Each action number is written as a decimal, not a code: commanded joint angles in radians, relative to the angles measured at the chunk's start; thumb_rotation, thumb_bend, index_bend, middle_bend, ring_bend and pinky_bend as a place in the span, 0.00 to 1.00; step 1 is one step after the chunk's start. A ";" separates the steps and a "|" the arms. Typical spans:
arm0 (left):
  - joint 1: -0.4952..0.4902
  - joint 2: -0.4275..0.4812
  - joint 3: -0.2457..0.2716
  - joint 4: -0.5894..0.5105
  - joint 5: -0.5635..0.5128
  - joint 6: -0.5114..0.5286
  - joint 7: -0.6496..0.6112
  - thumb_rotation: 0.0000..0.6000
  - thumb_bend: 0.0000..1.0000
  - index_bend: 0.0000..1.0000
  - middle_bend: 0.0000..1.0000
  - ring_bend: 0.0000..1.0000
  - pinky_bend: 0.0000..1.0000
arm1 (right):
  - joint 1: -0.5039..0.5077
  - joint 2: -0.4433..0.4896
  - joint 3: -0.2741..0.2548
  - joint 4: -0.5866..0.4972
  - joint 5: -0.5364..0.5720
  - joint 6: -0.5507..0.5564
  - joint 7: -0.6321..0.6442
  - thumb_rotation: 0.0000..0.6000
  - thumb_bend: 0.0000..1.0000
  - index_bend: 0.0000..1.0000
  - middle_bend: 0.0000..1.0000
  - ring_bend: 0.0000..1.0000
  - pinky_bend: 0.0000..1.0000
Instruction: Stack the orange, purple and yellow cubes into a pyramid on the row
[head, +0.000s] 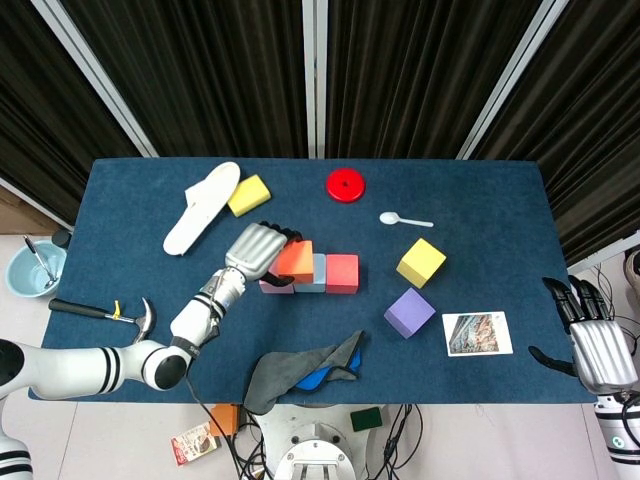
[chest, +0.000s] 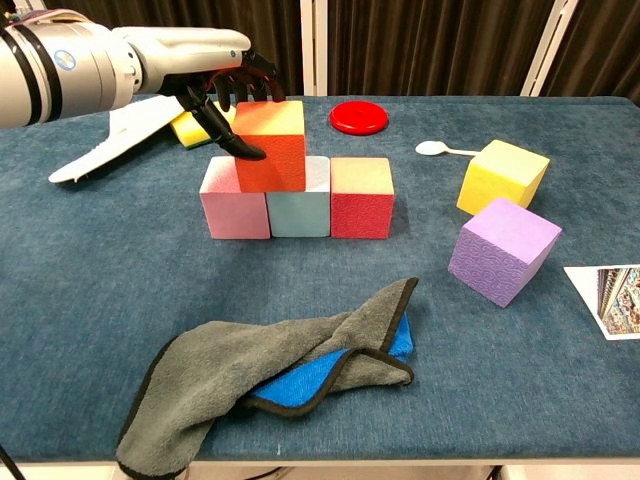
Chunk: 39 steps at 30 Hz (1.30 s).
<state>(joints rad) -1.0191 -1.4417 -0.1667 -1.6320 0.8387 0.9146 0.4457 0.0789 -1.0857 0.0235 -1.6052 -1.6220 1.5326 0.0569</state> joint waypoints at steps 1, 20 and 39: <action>0.002 -0.001 -0.002 0.000 0.001 0.003 -0.001 0.83 0.26 0.32 0.33 0.32 0.32 | 0.000 0.000 0.000 0.001 0.000 -0.001 0.001 1.00 0.05 0.00 0.11 0.00 0.08; -0.001 0.009 -0.004 -0.011 -0.021 0.000 0.020 0.81 0.26 0.34 0.34 0.32 0.32 | 0.002 0.001 0.002 0.001 0.003 -0.005 0.001 1.00 0.05 0.00 0.11 0.00 0.08; 0.000 0.010 -0.001 -0.024 -0.033 0.010 0.035 0.65 0.25 0.25 0.26 0.28 0.30 | -0.003 0.001 0.001 0.006 -0.002 0.004 0.009 1.00 0.05 0.00 0.11 0.00 0.08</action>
<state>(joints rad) -1.0195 -1.4321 -0.1676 -1.6556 0.8054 0.9241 0.4805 0.0758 -1.0844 0.0241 -1.5993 -1.6239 1.5367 0.0659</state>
